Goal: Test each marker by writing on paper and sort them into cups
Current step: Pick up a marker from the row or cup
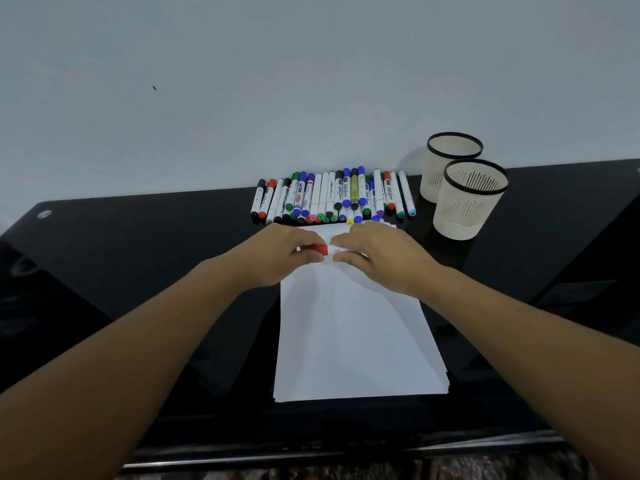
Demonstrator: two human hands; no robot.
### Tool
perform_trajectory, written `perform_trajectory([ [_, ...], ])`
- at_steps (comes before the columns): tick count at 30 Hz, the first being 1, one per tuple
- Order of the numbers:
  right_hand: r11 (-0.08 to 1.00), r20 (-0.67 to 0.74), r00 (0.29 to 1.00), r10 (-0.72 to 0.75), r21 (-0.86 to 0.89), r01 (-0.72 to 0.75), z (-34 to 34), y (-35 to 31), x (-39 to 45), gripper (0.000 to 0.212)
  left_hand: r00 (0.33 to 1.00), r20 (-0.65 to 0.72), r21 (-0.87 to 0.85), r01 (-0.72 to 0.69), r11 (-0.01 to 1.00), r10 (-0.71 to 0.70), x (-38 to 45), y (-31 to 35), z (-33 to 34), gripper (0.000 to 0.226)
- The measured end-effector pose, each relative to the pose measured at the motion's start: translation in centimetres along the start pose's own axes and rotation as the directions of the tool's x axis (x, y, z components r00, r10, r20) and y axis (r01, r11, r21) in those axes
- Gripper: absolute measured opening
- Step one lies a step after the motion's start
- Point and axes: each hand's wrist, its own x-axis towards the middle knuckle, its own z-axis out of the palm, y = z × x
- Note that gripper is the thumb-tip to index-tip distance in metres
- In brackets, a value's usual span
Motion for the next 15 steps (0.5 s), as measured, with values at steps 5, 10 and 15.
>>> perform_trajectory([
  [5, 1.000, -0.027, 1.000, -0.016, 0.008, 0.016, -0.17, 0.03, -0.11, 0.044, 1.000, 0.002, -0.059, -0.007, 0.998, 0.008, -0.12, -0.13, -0.47, 0.024],
  [10, 0.999, -0.038, 0.999, -0.035, 0.019, 0.036, 0.00, 0.03, -0.21, 0.045, 1.000, 0.009, -0.057, -0.014, 0.998, 0.015, -0.44, -0.21, -0.64, 0.025],
  [15, 0.997, -0.016, 0.997, -0.073, -0.030, 0.072, 0.07, -0.08, -0.21, 0.046, 0.999, 0.046, -0.052, -0.001, 0.999, 0.004, -0.79, -0.43, -0.51, 0.027],
])
